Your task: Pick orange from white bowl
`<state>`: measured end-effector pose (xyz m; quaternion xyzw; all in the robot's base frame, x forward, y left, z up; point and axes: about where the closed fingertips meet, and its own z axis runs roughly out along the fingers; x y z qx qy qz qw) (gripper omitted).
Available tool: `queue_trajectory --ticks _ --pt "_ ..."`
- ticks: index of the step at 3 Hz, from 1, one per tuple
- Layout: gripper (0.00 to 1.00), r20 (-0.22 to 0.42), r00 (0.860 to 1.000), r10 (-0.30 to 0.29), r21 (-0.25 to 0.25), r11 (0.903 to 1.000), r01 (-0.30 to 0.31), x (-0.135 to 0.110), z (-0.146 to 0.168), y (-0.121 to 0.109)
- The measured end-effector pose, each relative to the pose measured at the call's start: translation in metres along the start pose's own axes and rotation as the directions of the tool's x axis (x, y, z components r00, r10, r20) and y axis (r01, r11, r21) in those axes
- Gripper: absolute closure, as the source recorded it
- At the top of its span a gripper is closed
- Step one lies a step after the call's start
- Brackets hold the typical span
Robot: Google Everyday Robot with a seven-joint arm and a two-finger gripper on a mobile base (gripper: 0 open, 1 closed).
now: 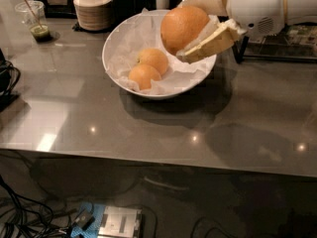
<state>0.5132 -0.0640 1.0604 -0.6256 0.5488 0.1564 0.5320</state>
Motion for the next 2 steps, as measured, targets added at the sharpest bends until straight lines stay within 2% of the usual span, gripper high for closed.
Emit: queue_trajectory --ticks 1,2 --pt "1.00 0.027 0.996 -0.081 -0.047 0.9955 0.082 -0.0143 0.0024 0.0133" --pt "1.00 0.028 0.996 -0.087 -0.050 0.9948 0.088 -0.0149 0.0028 0.0142"
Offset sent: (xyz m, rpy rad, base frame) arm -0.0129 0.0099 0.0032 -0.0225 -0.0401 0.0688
